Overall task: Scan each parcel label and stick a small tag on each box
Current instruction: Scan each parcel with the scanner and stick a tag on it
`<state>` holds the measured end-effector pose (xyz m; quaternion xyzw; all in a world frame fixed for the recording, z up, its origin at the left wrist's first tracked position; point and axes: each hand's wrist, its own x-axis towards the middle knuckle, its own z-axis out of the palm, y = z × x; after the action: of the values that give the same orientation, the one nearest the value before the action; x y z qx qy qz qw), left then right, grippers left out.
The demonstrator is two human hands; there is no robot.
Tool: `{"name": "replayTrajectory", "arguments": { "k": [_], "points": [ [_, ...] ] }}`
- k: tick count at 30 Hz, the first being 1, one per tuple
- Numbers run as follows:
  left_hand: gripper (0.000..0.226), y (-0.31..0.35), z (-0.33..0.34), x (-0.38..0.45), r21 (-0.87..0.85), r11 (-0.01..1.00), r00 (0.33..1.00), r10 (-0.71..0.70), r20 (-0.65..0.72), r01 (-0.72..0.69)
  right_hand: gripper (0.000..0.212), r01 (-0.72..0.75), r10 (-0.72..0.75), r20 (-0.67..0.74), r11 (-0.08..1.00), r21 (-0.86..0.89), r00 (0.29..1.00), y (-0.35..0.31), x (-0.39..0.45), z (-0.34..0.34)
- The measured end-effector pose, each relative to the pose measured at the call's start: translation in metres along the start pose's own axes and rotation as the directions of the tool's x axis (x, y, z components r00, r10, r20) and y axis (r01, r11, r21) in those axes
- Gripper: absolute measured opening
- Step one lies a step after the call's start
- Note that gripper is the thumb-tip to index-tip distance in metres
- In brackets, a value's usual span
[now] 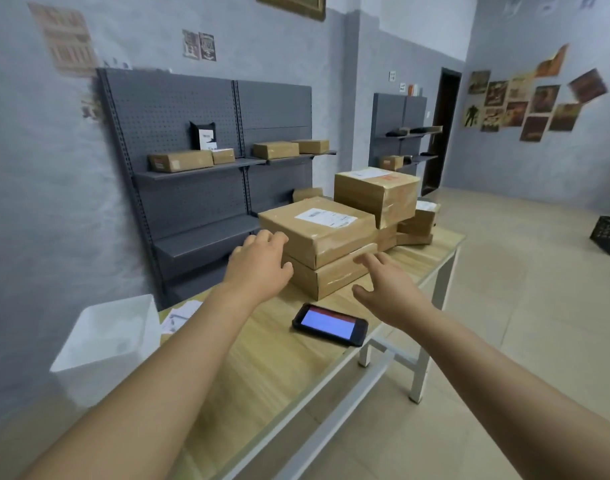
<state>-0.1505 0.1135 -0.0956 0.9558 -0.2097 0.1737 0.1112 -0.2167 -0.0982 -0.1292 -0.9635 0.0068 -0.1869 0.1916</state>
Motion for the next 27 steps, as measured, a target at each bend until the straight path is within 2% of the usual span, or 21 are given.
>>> {"name": "replayTrajectory", "arguments": {
  "k": [4,9,15,19,23,25,27],
  "points": [
    [0.045,0.001,0.023,0.055,-0.011,0.999,0.999,-0.032,0.017,0.032,0.054,-0.032,0.033,-0.024,0.999,0.030,0.999,0.040,0.051,0.008],
    [0.047,0.004,0.054,0.106,-0.038,0.992,0.991,-0.118,0.055,0.120,0.054,-0.088,0.087,0.026,0.995,0.042,0.996,0.086,0.111,0.017],
    [0.057,0.001,0.096,0.150,-0.174,0.919,0.935,-0.343,0.092,0.354,0.056,-0.090,0.086,0.057,0.994,0.066,0.995,0.123,0.190,0.037],
    [0.063,0.005,0.118,0.172,-0.314,0.786,0.843,-0.522,0.126,0.533,0.056,-0.040,0.034,0.081,0.996,0.076,0.996,0.141,0.238,0.047],
    [0.075,0.006,0.135,0.182,-0.408,0.575,0.688,-0.690,0.224,0.709,0.059,-0.037,0.020,0.180,0.995,0.090,0.984,0.155,0.273,0.058],
    [0.077,0.007,0.144,0.181,-0.450,0.463,0.618,-0.727,0.300,0.764,0.065,-0.079,0.054,0.232,0.992,0.100,0.971,0.160,0.283,0.064],
    [0.078,0.009,0.150,0.178,-0.528,0.342,0.579,-0.717,0.389,0.777,0.066,-0.128,0.088,0.253,0.981,0.146,0.963,0.163,0.288,0.070]
  ]
}}
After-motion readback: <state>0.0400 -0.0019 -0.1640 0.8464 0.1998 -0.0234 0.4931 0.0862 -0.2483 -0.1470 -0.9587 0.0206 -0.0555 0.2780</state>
